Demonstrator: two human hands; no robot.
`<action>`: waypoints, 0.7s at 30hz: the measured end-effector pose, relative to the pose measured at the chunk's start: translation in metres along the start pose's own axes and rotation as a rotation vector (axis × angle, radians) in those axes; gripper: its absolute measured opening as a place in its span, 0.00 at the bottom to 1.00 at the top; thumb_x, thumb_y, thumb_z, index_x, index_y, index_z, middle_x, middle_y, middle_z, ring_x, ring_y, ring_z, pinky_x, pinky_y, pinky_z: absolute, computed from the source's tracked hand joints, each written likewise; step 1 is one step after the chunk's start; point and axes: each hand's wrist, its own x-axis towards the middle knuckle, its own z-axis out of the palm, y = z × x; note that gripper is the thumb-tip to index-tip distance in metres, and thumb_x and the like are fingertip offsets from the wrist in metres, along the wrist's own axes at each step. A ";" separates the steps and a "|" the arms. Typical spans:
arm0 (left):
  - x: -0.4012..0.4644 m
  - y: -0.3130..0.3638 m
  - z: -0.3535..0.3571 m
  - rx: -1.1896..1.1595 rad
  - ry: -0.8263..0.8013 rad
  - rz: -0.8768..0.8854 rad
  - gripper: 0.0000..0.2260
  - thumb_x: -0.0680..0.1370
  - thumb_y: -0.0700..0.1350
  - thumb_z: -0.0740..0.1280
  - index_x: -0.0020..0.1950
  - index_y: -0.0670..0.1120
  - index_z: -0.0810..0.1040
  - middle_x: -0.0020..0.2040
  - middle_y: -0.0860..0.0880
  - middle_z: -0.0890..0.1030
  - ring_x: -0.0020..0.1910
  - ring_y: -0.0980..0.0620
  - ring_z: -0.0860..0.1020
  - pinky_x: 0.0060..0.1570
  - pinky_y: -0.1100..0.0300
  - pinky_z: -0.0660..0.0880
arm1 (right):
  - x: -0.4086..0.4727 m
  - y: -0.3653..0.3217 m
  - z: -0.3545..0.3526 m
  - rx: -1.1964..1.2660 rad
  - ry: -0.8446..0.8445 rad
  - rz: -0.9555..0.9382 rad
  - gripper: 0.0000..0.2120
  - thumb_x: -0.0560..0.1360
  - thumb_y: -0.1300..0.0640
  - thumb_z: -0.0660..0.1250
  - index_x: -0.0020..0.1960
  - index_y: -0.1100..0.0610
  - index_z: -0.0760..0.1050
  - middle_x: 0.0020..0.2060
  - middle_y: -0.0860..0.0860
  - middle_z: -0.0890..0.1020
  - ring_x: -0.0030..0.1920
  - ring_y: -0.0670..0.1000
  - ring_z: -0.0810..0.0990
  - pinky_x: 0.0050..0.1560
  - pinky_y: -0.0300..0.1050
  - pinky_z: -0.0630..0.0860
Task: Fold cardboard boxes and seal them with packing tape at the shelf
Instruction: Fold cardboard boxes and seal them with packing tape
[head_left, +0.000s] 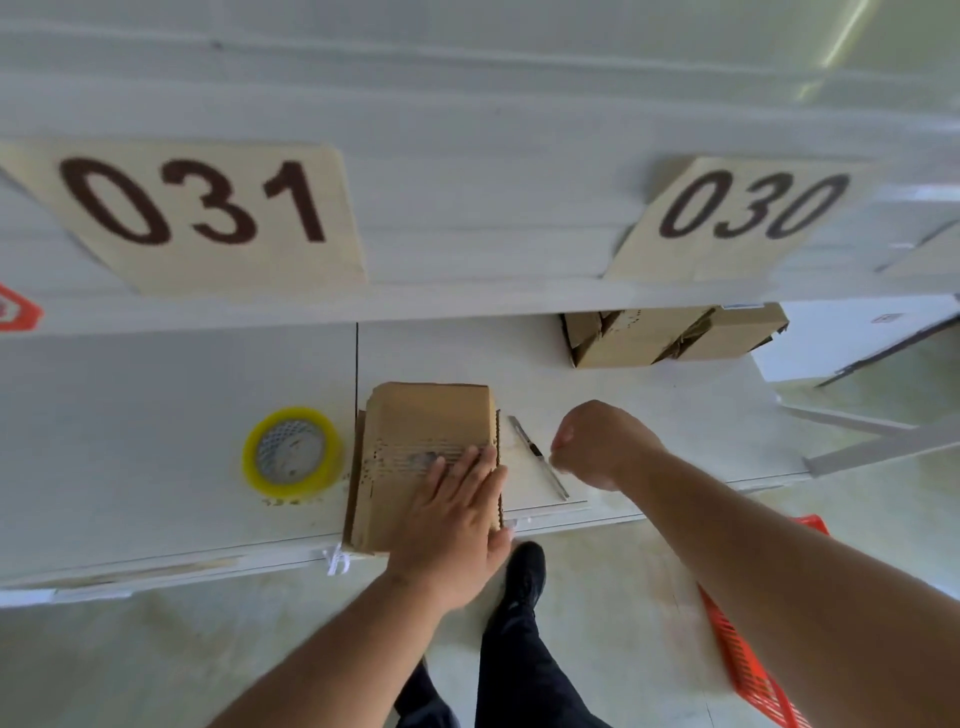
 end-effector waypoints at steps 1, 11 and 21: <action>0.000 0.000 0.000 -0.037 0.018 -0.012 0.35 0.81 0.65 0.50 0.84 0.50 0.54 0.84 0.52 0.50 0.84 0.52 0.50 0.80 0.49 0.43 | -0.002 -0.007 -0.004 -0.004 -0.043 -0.022 0.06 0.74 0.49 0.73 0.49 0.49 0.83 0.47 0.46 0.84 0.50 0.51 0.83 0.53 0.50 0.82; 0.014 0.008 -0.028 -0.655 0.349 -0.283 0.08 0.74 0.56 0.74 0.49 0.65 0.78 0.41 0.69 0.75 0.43 0.65 0.73 0.53 0.54 0.76 | -0.022 -0.078 -0.015 0.111 -0.220 -0.224 0.09 0.79 0.61 0.65 0.56 0.58 0.82 0.46 0.53 0.84 0.45 0.54 0.84 0.48 0.48 0.83; 0.020 0.003 -0.018 -0.784 0.421 -0.390 0.22 0.84 0.60 0.54 0.41 0.49 0.79 0.33 0.56 0.78 0.37 0.58 0.77 0.49 0.55 0.73 | -0.001 -0.044 -0.023 0.590 0.115 -0.084 0.08 0.76 0.59 0.66 0.44 0.49 0.81 0.46 0.52 0.86 0.49 0.58 0.86 0.50 0.56 0.85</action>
